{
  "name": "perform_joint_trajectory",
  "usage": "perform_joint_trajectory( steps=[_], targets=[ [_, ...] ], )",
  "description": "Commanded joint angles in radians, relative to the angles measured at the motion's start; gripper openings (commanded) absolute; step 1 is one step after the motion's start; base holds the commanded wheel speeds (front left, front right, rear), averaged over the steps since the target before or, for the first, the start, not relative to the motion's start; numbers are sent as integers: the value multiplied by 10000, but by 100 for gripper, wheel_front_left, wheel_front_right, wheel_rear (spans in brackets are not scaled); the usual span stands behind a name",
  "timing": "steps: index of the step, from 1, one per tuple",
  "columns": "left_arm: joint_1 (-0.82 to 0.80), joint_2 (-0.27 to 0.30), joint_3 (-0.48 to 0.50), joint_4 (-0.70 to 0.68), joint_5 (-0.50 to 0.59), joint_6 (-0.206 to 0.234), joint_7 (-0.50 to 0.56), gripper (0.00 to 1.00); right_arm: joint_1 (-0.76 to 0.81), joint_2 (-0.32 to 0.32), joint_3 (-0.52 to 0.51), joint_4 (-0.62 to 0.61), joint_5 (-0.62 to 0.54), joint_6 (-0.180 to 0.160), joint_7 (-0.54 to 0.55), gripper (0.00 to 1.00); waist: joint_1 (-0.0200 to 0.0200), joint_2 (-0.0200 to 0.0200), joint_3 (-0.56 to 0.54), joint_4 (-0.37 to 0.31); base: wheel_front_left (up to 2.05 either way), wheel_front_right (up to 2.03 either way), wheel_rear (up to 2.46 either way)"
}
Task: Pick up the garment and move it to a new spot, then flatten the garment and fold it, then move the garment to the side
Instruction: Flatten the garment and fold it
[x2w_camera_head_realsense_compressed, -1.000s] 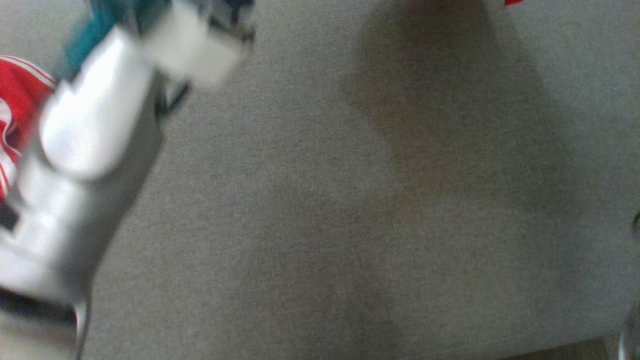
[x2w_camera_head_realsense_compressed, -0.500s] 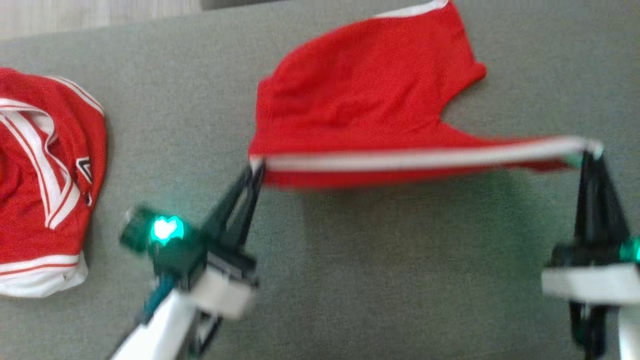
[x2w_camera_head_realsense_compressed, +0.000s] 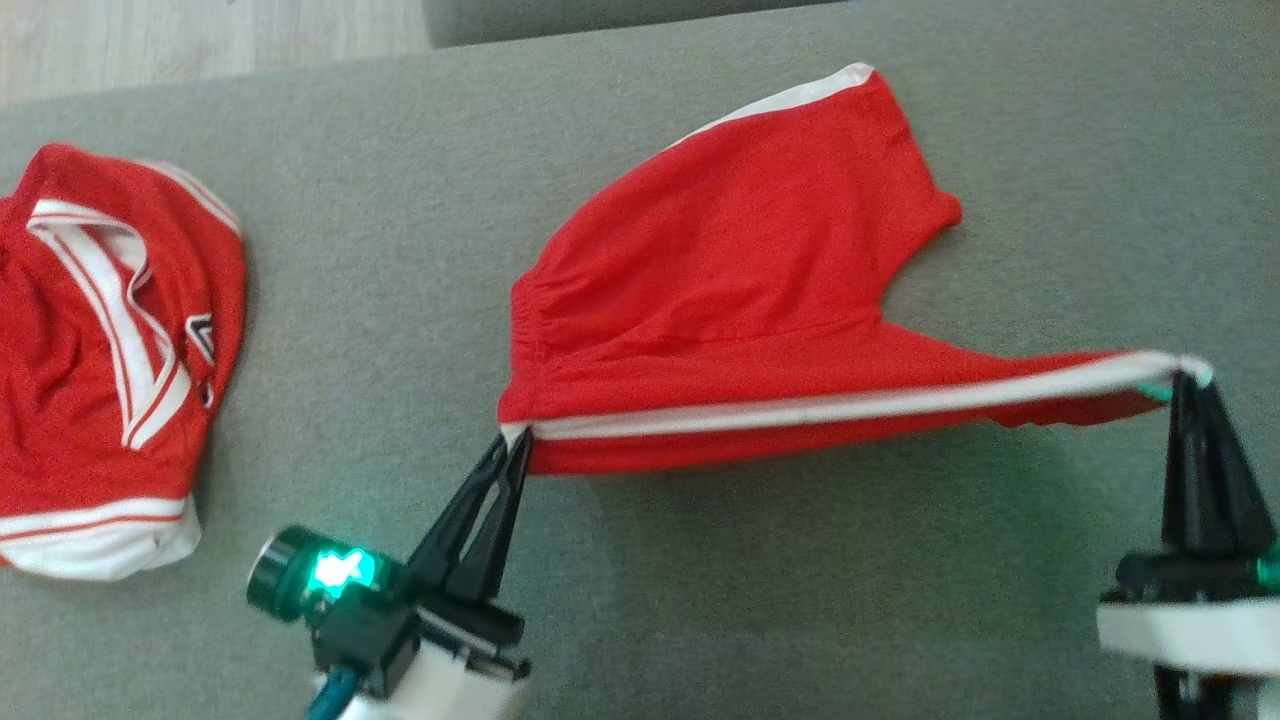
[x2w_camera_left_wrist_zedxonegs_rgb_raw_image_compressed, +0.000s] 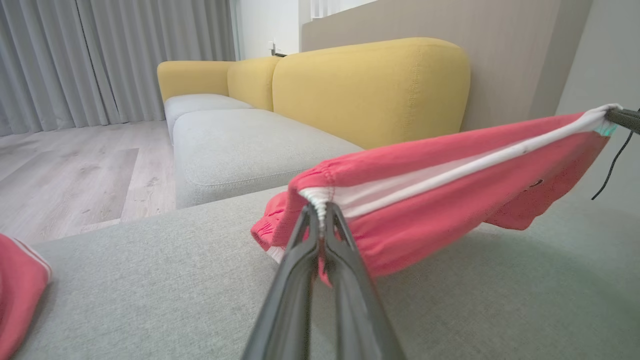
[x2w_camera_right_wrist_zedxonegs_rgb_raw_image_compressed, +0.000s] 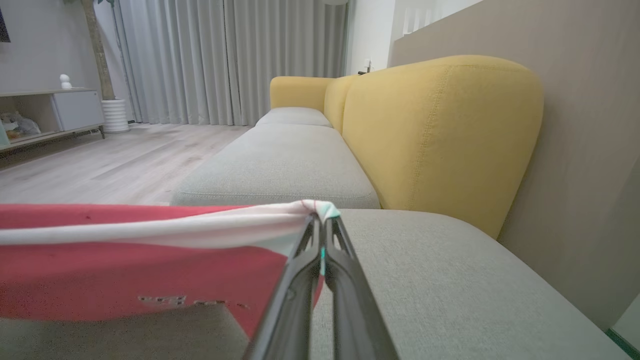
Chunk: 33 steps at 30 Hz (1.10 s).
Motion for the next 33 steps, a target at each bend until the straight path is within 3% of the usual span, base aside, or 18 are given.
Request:
perform_joint_trajectory(
  steps=[1, 9, 15, 18, 22, 28, 29, 30, 31, 32, 33],
  targets=[
    [-855, -57, 447, -50, 29, -69, -43, 0, -913, -251, 2, -110, -59, -7, 188, 0, 0, -1, 249, 235, 0, 0, 0],
    [-3444, -717, 236, 1659, 5, -538, 644, 0, -3745, -1416, 357, 1936, -76, -7, 812, 0, 0, -1, 1070, 961, 0, 0, 0],
    [-4895, -1271, 99, 2868, -94, -699, 1106, 0, -5641, -2135, 898, 3455, -54, -7, 1224, 0, 0, -1, 1648, 1309, 0, 0, 0],
    [-5588, -1456, 50, 3533, 9, -567, 1322, 0, -6749, -2573, 1408, 4409, -28, -7, 1362, 0, 0, -1, 1956, 1486, 0, 0, 0],
    [-6292, -1629, -39, 4296, 68, -471, 1462, 0, -7987, -2950, 2024, 5598, 55, -7, 1582, 0, 0, -1, 2298, 1700, 0, 0, 0],
    [-7115, -1816, -187, 5256, -111, -665, 1173, 0, -9285, -3178, 2669, 7211, 197, -7, 1481, 0, 0, -1, 2564, 1884, 0, 0, 0],
    [-7237, -1835, -218, 5399, -105, -674, 1049, 7, -9426, -3174, 2753, 7438, 203, -7, 1425, 0, 0, -1, 2586, 1898, 0, 0, 0],
    [-7329, -1858, -220, 5550, -150, -681, 933, 27, -9546, -3142, 2859, 7647, 256, -7, 1347, 0, 0, -1, 2597, 1908, 0, 0, 0],
    [-7412, -1876, -247, 5699, -166, -686, 836, 37, -9649, -3108, 2986, 7854, 339, -7, 1243, 10, 0, -1, 2597, 1912, 0, 0, 0],
    [-7480, -1892, -273, 5828, -177, -683, 721, 52, -9725, -3080, 3136, 8045, 439, -7, 1118, 61, 0, -1, 2584, 1914, 0, 0, 0],
    [-7526, -1910, -278, 5951, -206, -654, 614, 97, -9792, -3061, 3196, 8236, 540, -7, 968, 100, 0, -1, 2561, 1915, 0, 0, 0]
  ],
)
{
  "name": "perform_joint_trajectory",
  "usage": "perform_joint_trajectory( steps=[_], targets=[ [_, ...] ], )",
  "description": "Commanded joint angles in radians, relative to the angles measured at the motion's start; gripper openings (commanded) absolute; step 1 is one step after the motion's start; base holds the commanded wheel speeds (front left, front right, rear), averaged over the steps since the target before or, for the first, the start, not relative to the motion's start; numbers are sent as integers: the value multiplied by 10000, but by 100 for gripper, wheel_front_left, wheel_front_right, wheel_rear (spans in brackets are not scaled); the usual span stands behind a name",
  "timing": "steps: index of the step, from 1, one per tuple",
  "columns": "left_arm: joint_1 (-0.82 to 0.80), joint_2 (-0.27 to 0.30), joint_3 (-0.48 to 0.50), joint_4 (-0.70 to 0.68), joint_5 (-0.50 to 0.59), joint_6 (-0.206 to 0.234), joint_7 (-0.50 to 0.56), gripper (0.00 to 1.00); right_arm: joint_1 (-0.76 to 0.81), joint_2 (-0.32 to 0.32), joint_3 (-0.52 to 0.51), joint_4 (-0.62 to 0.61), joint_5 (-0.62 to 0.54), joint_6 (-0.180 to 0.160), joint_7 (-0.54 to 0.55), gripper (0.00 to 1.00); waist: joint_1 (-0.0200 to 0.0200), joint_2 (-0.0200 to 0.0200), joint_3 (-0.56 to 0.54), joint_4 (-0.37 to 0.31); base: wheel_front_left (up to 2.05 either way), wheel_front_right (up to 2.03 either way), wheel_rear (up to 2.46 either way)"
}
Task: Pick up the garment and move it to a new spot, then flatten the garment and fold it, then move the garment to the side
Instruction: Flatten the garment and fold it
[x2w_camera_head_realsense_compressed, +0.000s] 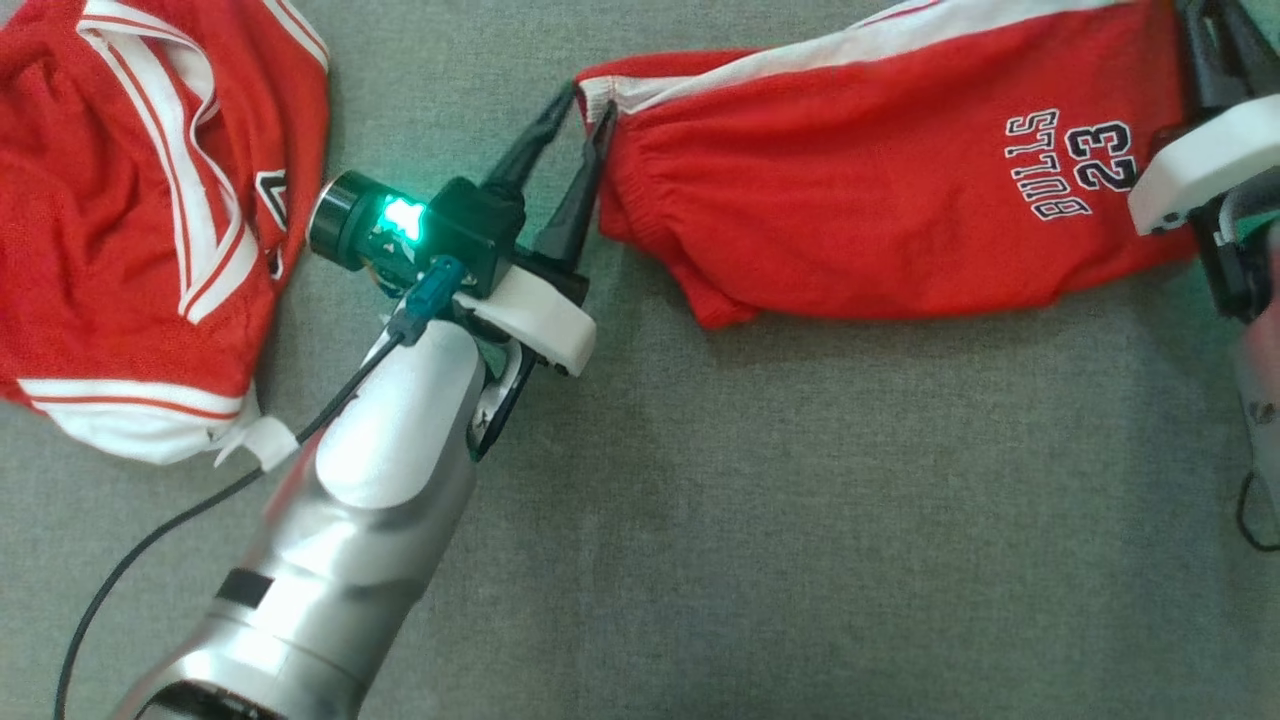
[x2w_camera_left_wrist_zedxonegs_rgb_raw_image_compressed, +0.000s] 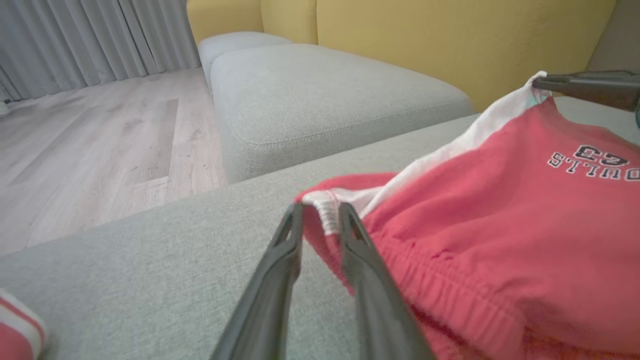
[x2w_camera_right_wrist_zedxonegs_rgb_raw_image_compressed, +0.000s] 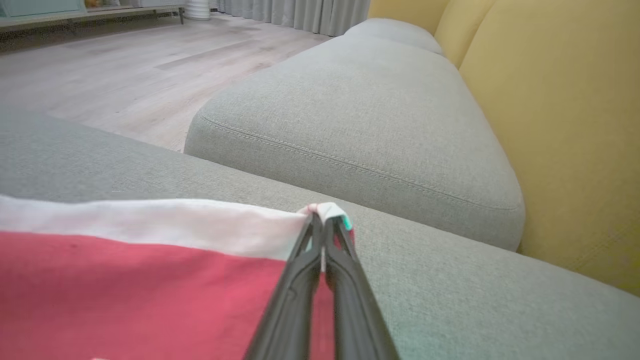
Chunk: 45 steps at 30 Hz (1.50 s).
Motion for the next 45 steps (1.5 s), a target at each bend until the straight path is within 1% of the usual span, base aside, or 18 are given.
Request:
perform_joint_trajectory(
  steps=[1, 4, 7, 11, 14, 17, 20, 22, 23, 26, 27, 28, 29, 32, 37, 40, 41, 45],
  targets=[
    [-277, 125, 238, -163, -38, 46, -213, 100, -136, -7, 93, -103, 148, -7, -312, 100, -2, 0, -54, -3, 0, 0, 0],
    [-177, 89, 303, -62, -104, 312, -551, 100, -24, 208, 138, 243, 483, -7, -806, 100, -2, 0, -268, -24, 0, 0, 0],
    [172, 82, 532, -306, -107, 714, -718, 100, 332, 335, 402, 228, 993, -7, -1061, 100, -2, 0, -547, -19, 0, 0, 0],
    [1186, 216, 1092, -1959, 157, 1297, -743, 100, 1029, 308, 451, 185, 1800, -7, -1122, 100, -2, 0, -944, 89, 0, 0, 0],
    [2321, 324, 1450, -3259, 431, 1603, -746, 100, 1382, 113, 80, 560, 2157, -7, -901, 100, -2, 0, -1206, 313, 0, 0, 0],
    [3316, 383, 1754, -4154, 681, 1820, -747, 100, 1537, -66, -381, 1120, 2400, -7, -567, 100, -2, 0, -1401, 645, 0, 0, 0],
    [4014, 386, 1977, -4838, 944, 2016, -747, 100, 1623, -278, -727, 1783, 2404, -7, -165, 100, -2, 0, -1515, 1033, 0, 0, 0],
    [4379, 369, 2041, -5207, 1098, 2096, -747, 100, 1670, -304, -899, 2205, 2559, -7, 198, 100, -2, 0, -1576, 1285, 0, 0, 0],
    [4379, 369, 2041, -5207, 1098, 2096, -747, 100, 1670, -304, -899, 2205, 2559, -7, 198, 100, -2, 0, -1576, 1285, 0, 0, 0],
    [4893, 334, 2047, -5540, 1249, 2181, -748, 100, 1764, -259, -1035, 2798, 2886, -7, 913, 100, -2, 0, -1685, 1574, 0, 0, 0],
    [5047, 323, 2049, -5586, 1259, 2184, -748, 100, 1785, -222, -1054, 2932, 2998, -7, 1123, 69, -2, 0, -1716, 1628, 0, 0, 0],
    [5174, 311, 2073, -5662, 1267, 2204, -748, 100, 1800, -193, -1066, 3006, 3114, -7, 1256, 32, -2, 0, -1744, 1658, 0, 0, 0],
    [5308, 299, 2093, -5704, 1263, 2215, -748, 100, 1811, -196, -1065, 3037, 3194, -7, 1299, 0, -2, 0, -1775, 1669, 0, 0, 0],
    [5638, 274, 2163, -5797, 1260, 2227, -748, 100, 1857, -302, -1100, 3026, 3243, -7, 985, 0, -2, 0, -1900, 1564, 0, 0, 0],
    [6052, 221, 2390, -5967, 1212, 2308, -748, 100, 2256, -472, -1130, 2964, 3230, -7, 538, 0, -2, 0, -2288, 1076, 0, 0, 0],
    [6227, 257, 2465, -5950, 1305, 2301, -748, 100, 2695, -789, -1174, 2865, 3246, -7, 324, 0, -2, 0, -2563, 680, 0, 0, 0],
    [6288, 328, 2473, -5901, 1400, 2257, -748, 100, 2974, -1066, -1254, 2771, 3176, -7, 209, 0, -2, 0, -2661, 445, 0, 0, 0],
    [6313, 360, 2440, -5786, 1470, 2152, -749, 100, 3332, -1563, -1562, 2453, 2906, -7, 112, 0, -2, 0, -2727, 173, 0, 0, 0]
  ],
)
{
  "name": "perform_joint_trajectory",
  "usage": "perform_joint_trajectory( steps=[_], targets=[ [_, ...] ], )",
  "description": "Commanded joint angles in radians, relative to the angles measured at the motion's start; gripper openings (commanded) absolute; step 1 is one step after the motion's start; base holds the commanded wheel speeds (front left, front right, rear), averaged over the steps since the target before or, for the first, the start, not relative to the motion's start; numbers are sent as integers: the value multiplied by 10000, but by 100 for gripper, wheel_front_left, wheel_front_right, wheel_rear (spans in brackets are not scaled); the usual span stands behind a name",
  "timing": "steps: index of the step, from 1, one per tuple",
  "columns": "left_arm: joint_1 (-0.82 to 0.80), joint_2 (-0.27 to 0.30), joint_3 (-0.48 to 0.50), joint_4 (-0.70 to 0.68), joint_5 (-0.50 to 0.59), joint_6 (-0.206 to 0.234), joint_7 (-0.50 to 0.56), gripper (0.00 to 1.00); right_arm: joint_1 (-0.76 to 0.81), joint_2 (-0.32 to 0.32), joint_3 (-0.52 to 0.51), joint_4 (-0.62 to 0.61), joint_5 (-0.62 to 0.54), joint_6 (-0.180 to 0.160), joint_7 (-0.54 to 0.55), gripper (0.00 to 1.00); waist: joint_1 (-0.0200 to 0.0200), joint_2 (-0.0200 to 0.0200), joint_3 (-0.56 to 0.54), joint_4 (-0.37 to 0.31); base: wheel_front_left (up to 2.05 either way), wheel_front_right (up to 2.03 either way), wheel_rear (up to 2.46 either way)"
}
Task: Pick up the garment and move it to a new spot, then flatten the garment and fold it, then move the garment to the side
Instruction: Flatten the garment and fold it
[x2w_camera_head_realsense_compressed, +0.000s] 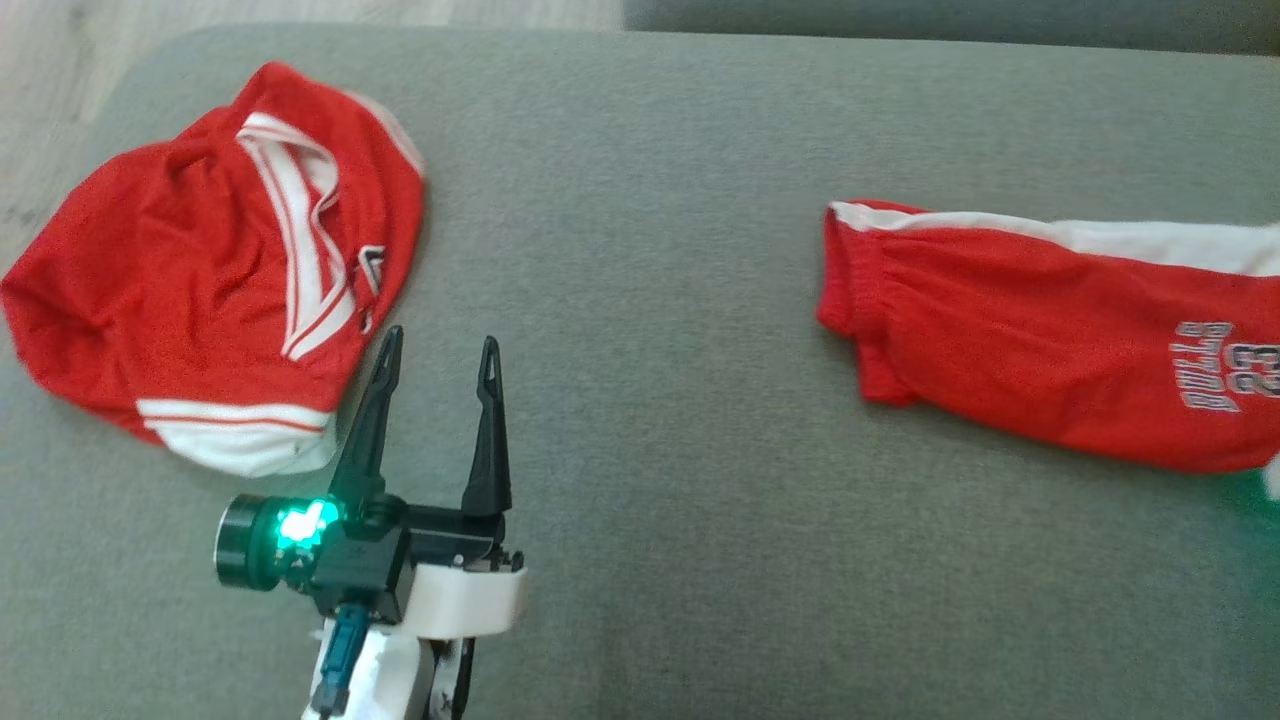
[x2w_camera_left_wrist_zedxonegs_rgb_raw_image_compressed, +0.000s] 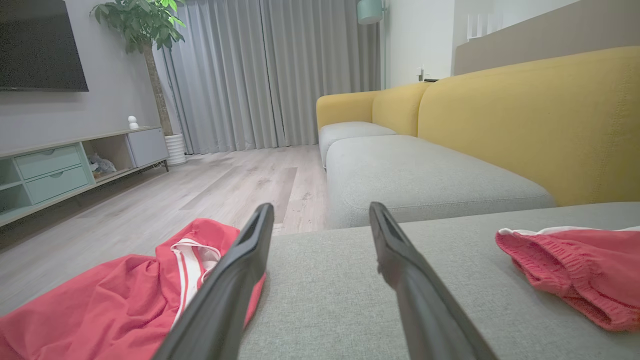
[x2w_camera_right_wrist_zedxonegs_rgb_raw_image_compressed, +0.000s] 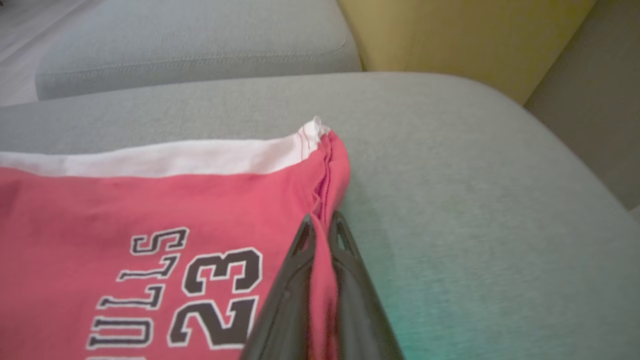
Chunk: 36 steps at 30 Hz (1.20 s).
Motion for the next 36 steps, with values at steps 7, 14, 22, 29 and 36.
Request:
perform_joint_trajectory(
  steps=[7, 14, 22, 29, 36],
  targets=[
    [-161, 70, 237, 97, 46, -189, -41, 100, -113, -337, -82, -2033, -744, -7, 98, 0, 1, -1, -164, -365, 0, 0, 0],
    [-156, 20, 128, 440, -14, -306, -41, 100, -95, 525, 662, -5275, -1895, -7, 1420, 0, 1, -1, -336, -174, 0, 0, 0],
    [-194, -53, 40, 696, -163, -379, -41, 100, 732, 1867, 2728, -7730, -1952, -7, 3040, 35, 1, -1, -319, 179, 0, 0, 0],
    [-203, -132, 40, 653, -311, -310, -41, 100, 1607, 2696, 2759, -7690, -1639, -7, 1758, 100, 1, -1, -537, 385, 0, 0, 0],
    [545, -118, 544, 112, -362, -123, -41, 100, 3165, 3511, 923, -7837, -1868, -7, -983, 100, 1, -1, -1358, 54, 0, 0, 0]
  ],
)
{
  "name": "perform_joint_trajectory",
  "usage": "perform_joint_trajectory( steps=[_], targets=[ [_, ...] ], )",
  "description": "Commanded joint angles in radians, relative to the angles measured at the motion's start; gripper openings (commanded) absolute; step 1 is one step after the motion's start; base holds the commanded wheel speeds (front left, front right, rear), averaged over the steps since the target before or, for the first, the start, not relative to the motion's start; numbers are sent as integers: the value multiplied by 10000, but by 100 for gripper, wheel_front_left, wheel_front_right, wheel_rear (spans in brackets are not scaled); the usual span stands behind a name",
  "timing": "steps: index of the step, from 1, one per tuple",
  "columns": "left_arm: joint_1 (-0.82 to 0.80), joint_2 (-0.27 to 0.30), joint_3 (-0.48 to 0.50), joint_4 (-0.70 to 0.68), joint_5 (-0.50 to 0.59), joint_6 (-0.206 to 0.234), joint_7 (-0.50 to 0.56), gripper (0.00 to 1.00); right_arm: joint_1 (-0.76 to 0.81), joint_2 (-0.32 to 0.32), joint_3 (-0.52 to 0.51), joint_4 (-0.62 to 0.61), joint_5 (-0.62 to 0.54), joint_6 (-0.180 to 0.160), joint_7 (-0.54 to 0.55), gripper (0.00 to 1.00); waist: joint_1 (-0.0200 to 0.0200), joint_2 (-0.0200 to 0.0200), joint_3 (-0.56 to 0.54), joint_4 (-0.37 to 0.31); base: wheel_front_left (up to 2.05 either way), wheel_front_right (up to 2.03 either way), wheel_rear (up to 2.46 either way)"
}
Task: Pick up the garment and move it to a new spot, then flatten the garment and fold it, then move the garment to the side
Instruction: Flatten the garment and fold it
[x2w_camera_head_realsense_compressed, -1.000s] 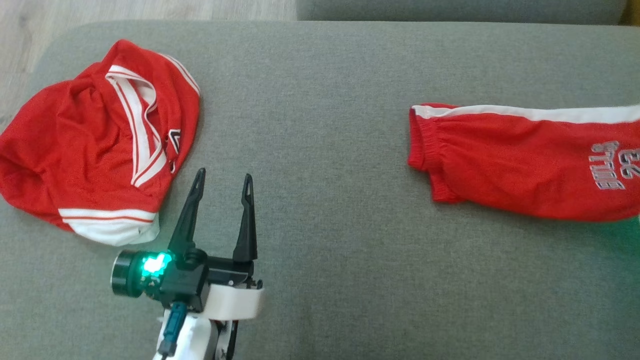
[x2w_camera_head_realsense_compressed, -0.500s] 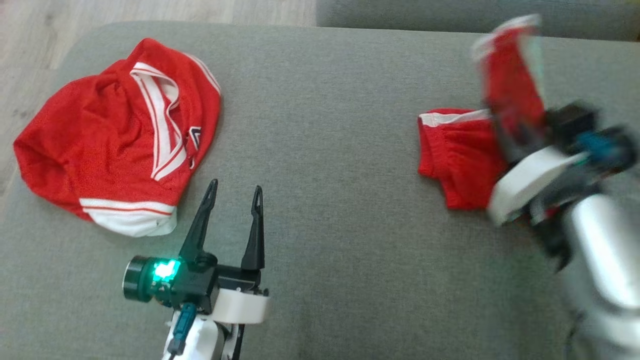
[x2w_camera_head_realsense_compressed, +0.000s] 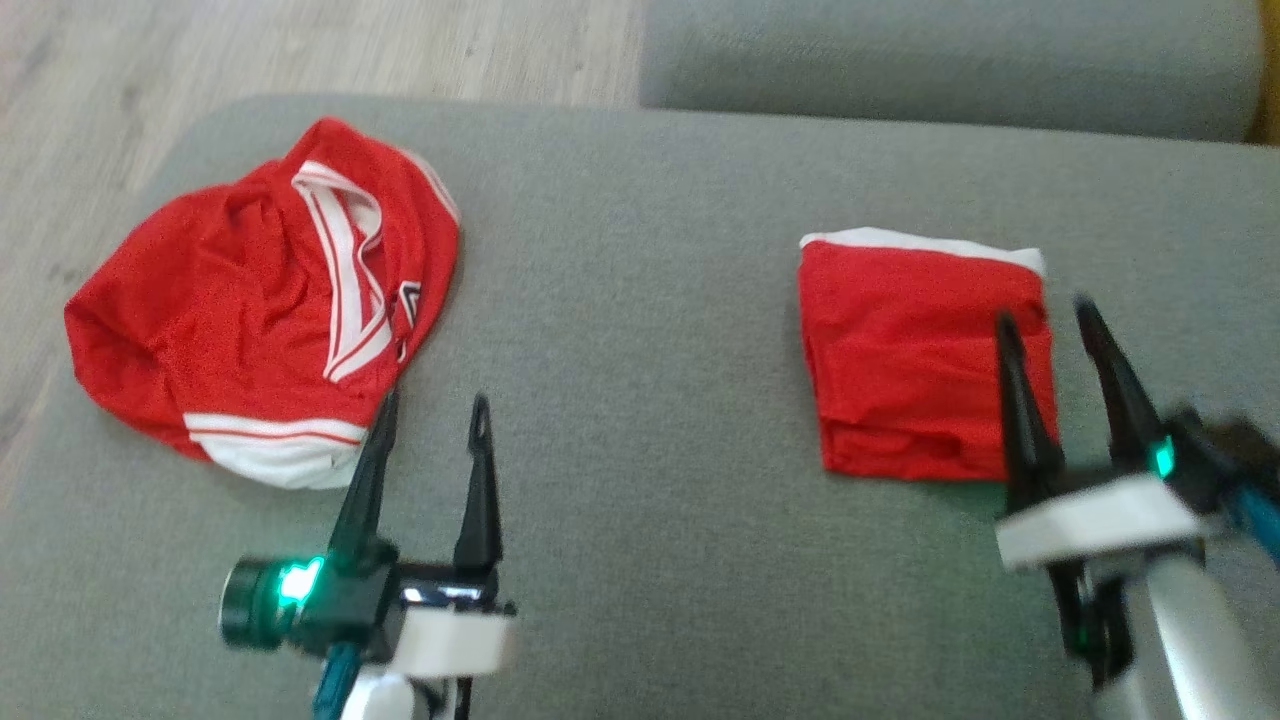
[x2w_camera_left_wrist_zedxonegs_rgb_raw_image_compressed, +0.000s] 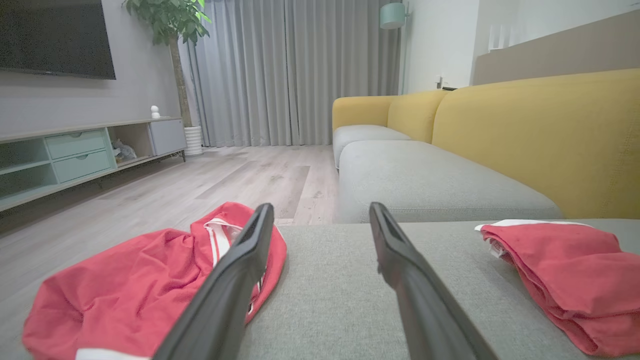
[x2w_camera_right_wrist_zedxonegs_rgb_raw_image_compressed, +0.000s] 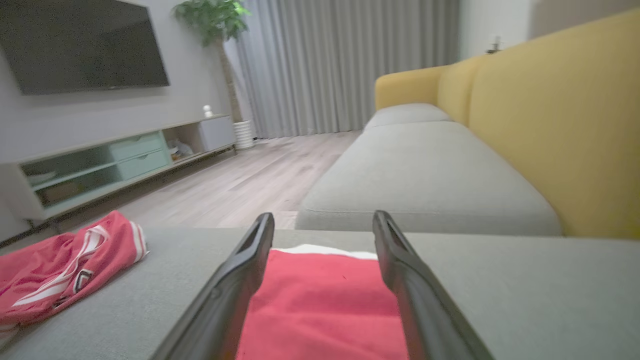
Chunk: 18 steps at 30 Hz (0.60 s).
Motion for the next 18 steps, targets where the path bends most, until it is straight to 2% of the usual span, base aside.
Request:
perform_joint_trajectory(
  steps=[1, 8, 13, 18],
  targets=[
    [166, 31, 491, -434, -16, 92, -41, 100, 505, 264, -147, -301, 180, -7, -368, 100, 0, -1, -451, -266, 0, 0, 0],
    [1451, 25, 837, -709, -33, 18, -41, 100, 2271, 400, 43, -313, 339, -7, -748, 100, 0, -1, -1450, -793, 0, 0, 0],
    [2153, 61, 1001, -682, 274, 38, -41, 100, 3010, 438, 26, -863, -730, -7, -755, 100, 0, -1, -1909, -1079, 0, 0, 0],
    [2569, 74, 1013, -606, 499, 31, -41, 100, 3384, 577, -191, -992, -1248, -7, -757, 100, 0, -1, -2146, -1207, 0, 0, 0]
  ],
)
